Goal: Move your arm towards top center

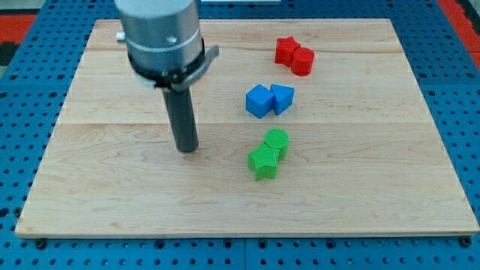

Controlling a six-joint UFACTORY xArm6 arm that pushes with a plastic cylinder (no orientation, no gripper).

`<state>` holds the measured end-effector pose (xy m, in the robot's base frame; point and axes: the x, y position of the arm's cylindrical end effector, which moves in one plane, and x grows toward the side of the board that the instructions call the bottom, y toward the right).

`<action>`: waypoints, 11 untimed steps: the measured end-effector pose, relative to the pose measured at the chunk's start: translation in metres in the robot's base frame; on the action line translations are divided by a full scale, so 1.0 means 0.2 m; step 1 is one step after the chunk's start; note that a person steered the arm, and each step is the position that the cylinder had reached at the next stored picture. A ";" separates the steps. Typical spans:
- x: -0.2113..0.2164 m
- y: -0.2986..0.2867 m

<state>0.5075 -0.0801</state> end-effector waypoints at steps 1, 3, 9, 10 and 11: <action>0.19 0.01; 0.18 0.52; -0.43 0.97; -0.46 0.93; -0.40 0.71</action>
